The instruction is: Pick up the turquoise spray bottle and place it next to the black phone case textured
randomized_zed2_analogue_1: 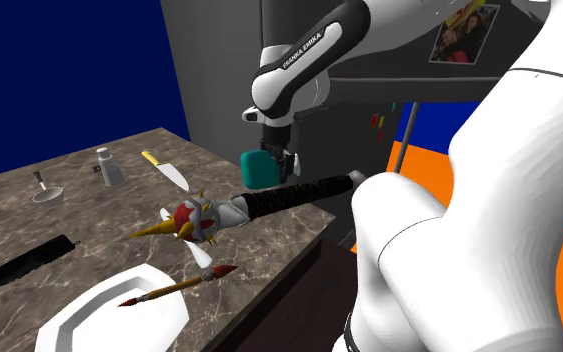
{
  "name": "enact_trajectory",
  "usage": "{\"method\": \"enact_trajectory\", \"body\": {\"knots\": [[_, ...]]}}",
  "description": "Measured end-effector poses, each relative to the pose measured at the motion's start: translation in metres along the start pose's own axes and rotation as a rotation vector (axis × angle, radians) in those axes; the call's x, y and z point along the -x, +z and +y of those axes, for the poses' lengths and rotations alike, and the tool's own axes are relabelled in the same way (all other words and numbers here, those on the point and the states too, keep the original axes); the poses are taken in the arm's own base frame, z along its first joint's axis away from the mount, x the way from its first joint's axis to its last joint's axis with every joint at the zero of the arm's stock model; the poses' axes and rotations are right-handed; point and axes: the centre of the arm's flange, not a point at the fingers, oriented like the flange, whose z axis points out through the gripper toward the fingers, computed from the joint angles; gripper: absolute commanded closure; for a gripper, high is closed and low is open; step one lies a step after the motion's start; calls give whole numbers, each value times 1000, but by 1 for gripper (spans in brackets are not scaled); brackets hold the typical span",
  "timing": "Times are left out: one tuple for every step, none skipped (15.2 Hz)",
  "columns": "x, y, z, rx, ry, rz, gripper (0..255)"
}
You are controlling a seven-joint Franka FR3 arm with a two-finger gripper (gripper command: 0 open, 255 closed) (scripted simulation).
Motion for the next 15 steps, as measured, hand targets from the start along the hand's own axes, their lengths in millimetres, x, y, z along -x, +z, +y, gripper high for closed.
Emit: {"method": "enact_trajectory", "body": {"knots": [[1,-1,-2,-22,0,-5,255],[2,-10,-2,-18,1,-10,255],[2,-14,-2,-29,3,-11,255],[3,-17,-2,-37,2,-13,255],[3,-23,-1,-35,3,-15,255],[3,-28,-1,-35,3,-15,255],[2,-35,0,-33,3,-16,255],[2,-40,-1,-33,3,-16,255],[2,-45,-2,-32,3,-16,255],[1,-52,-3,-32,3,-16,255],[1,-57,-2,-32,3,-16,255],[1,-61,-2,-32,3,-16,255],[0,-68,-2,-32,3,-16,255],[1,-73,-1,-32,3,-16,255],[0,-78,-1,-32,3,-16,255]]}}
